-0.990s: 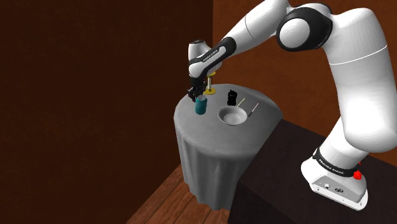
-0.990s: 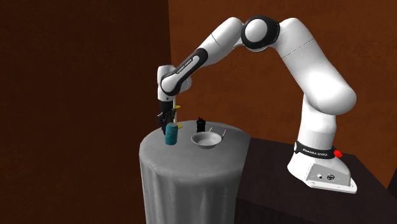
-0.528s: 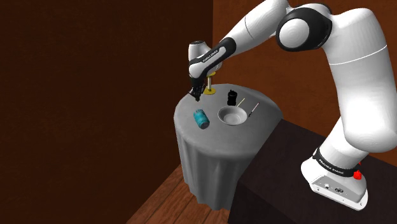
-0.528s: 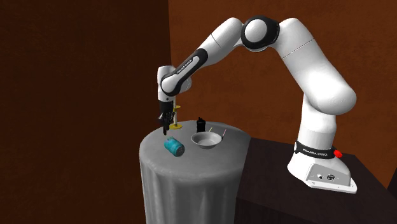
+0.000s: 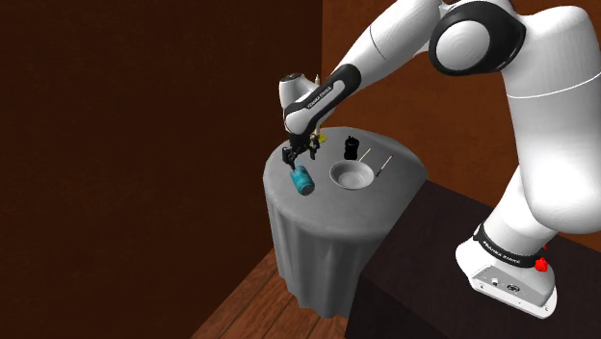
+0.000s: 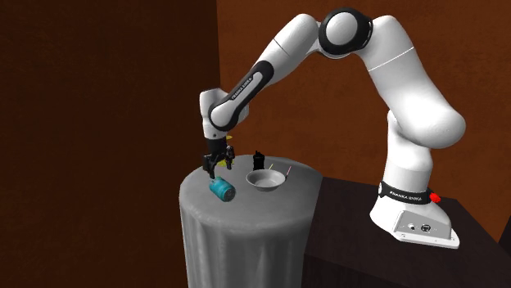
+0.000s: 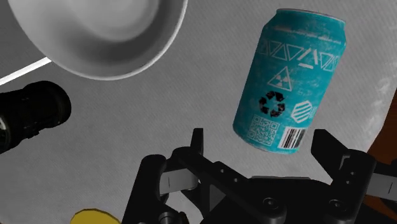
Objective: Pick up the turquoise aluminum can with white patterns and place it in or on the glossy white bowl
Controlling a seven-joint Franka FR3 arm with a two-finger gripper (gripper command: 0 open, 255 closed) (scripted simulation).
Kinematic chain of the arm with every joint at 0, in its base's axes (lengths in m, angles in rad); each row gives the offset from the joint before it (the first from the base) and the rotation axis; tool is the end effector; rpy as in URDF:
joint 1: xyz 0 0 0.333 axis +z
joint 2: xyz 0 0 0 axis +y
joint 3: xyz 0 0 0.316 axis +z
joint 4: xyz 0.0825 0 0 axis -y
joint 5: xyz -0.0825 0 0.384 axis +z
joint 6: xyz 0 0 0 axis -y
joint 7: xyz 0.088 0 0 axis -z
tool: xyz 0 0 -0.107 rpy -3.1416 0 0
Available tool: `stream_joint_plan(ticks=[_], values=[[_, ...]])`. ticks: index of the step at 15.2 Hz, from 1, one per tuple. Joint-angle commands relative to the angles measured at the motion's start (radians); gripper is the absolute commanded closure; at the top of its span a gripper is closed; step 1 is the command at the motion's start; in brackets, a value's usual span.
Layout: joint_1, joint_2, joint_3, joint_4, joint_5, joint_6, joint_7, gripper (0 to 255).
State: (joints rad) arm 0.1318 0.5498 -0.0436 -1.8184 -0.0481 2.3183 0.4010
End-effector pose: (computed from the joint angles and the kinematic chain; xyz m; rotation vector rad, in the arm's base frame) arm 0.6428 0.0578 0.2313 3.0448 -0.4188 -0.0527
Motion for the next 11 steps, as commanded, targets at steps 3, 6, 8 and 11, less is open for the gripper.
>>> stream_joint_plan(ticks=[3,6,8,11], values=[[0.063,-0.003,-0.016,-0.035,-0.003,-0.022,0.156,0],[0.061,0.022,-0.016,-0.042,-0.003,0.009,0.156,0],[0.06,0.039,-0.016,-0.045,-0.003,0.03,0.156,0],[0.059,0.053,-0.016,-0.046,-0.003,0.045,0.156,0]])
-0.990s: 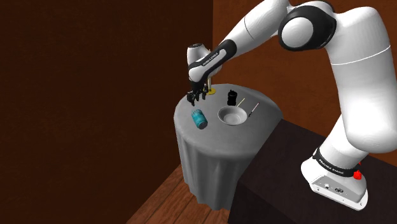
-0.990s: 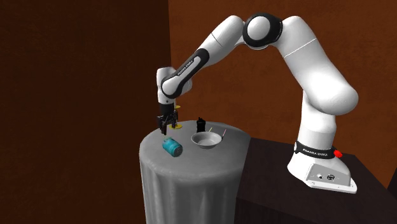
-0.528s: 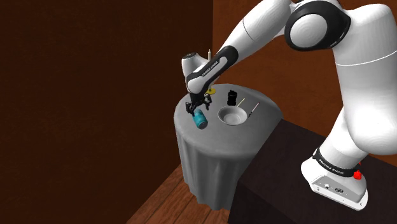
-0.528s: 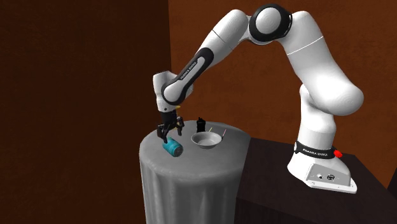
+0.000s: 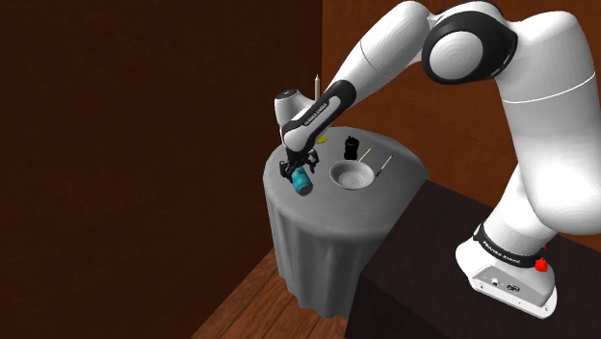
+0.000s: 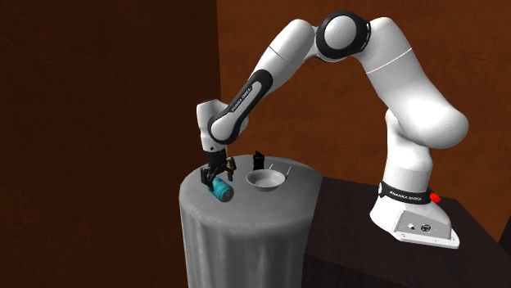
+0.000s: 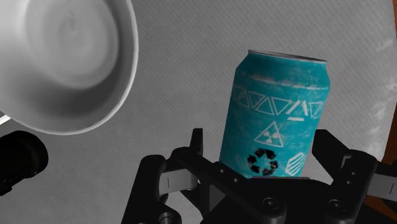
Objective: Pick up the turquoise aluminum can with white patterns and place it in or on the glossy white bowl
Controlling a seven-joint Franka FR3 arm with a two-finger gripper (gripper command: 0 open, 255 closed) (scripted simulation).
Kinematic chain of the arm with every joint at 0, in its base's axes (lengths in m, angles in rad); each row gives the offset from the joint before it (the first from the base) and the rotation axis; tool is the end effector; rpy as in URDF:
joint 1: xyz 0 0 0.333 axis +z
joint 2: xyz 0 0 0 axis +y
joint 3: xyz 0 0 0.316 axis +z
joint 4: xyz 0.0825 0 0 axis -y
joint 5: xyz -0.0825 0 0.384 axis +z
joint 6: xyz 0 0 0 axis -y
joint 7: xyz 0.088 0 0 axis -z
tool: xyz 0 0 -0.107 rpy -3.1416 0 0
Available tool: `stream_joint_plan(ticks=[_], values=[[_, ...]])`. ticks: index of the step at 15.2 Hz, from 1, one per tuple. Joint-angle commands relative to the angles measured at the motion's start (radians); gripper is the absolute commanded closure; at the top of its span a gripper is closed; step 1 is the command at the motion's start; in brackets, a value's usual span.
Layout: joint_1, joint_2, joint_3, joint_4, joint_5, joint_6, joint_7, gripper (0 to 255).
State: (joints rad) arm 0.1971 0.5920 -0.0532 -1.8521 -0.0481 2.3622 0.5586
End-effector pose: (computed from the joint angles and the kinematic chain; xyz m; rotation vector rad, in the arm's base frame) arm 0.6270 0.0919 0.1945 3.0013 -0.5636 -0.0841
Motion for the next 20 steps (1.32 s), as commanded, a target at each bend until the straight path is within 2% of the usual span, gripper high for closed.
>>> stream_joint_plan(ticks=[1,6,7,16,20], values=[[-0.006,0.011,-0.007,-0.013,-0.003,0.001,-0.002,0],[-0.006,0.011,-0.007,-0.013,-0.003,0.001,-0.002,0],[-0.006,0.011,-0.007,-0.013,-0.003,0.001,-0.002,255],[-0.006,0.011,-0.007,-0.013,-0.003,0.001,-0.002,255],[-0.005,-0.03,-0.007,-0.017,-0.003,-0.035,-0.004,255]])
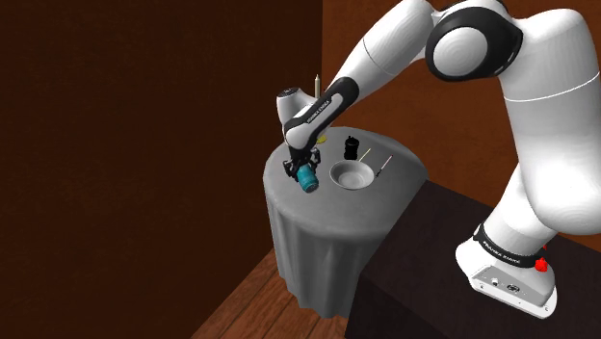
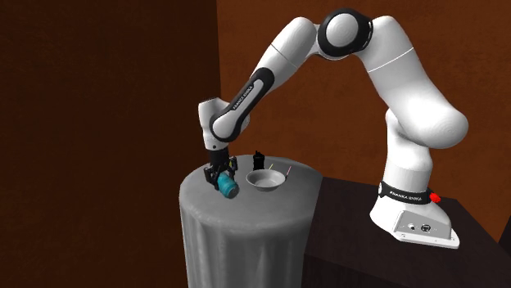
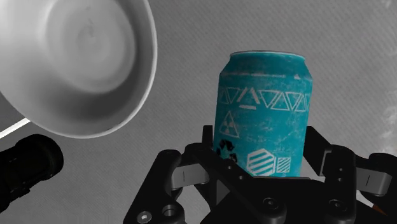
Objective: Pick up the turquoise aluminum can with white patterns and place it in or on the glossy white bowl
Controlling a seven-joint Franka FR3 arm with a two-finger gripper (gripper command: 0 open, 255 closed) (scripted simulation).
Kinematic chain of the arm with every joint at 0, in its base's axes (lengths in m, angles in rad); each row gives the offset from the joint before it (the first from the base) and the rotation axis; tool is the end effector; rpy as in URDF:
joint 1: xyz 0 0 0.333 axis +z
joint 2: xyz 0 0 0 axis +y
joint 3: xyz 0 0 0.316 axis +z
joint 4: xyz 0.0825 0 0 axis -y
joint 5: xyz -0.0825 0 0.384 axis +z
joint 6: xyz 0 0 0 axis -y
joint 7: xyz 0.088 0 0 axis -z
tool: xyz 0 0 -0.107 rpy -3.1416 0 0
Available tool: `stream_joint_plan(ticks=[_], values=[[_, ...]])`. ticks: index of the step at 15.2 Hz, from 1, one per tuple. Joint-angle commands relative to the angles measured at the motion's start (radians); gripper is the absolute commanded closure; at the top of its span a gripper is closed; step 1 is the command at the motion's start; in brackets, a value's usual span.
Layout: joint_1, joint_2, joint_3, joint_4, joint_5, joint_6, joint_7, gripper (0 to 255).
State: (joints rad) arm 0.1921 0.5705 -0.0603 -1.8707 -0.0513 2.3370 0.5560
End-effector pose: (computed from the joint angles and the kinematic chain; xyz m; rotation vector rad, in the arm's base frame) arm 0.6217 0.0832 0.1990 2.9860 -0.5725 -0.1136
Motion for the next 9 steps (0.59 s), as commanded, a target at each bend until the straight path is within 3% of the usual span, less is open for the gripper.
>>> stream_joint_plan(ticks=[1,9], values=[[0.0,-0.018,0.0,0.001,0.0,-0.019,-0.002,255],[0.002,-0.092,-0.002,0.006,-0.001,-0.097,-0.005,255]])
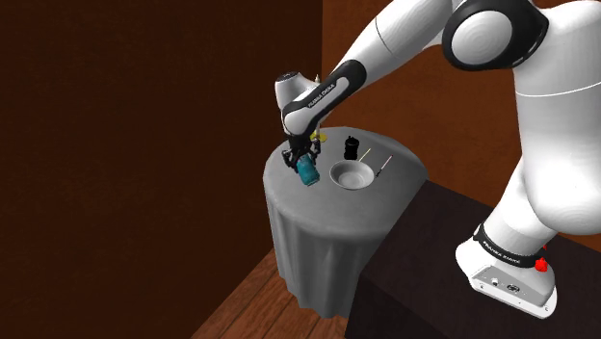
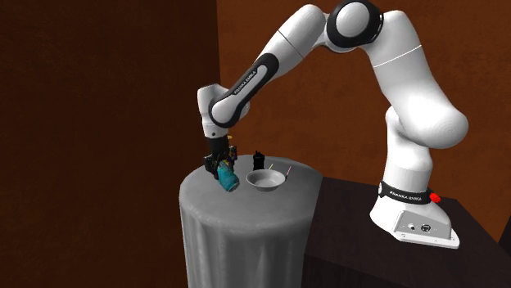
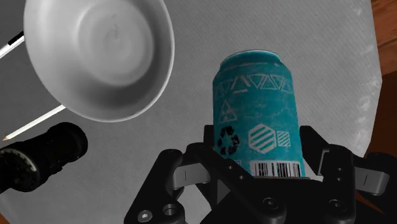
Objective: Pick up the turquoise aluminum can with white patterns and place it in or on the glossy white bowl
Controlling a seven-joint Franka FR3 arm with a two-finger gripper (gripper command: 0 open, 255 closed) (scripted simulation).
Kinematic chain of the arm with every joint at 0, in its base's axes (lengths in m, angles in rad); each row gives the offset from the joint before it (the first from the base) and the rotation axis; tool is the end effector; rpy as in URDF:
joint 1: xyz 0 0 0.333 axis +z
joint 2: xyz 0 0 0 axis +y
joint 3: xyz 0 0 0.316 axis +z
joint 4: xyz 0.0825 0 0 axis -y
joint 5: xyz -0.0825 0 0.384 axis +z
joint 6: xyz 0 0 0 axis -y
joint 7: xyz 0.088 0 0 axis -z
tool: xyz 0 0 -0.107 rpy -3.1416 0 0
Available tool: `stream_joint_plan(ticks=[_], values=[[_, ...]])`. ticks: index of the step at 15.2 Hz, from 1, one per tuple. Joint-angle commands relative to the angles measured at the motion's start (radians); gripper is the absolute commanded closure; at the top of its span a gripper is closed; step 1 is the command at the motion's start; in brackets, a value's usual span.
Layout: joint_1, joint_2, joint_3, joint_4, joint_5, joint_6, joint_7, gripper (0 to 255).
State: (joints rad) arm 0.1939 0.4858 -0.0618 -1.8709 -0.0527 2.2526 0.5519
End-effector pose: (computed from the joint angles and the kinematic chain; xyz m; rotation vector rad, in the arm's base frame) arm 0.6212 0.0830 0.2456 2.9860 -0.5724 -0.1136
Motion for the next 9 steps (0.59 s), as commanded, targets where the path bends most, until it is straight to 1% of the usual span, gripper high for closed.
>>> stream_joint_plan(ticks=[1,9], values=[[0.0,-0.016,0.0,0.007,0.0,-0.023,-0.002,255],[0.001,-0.08,-0.001,0.028,-0.001,-0.107,-0.006,255]])
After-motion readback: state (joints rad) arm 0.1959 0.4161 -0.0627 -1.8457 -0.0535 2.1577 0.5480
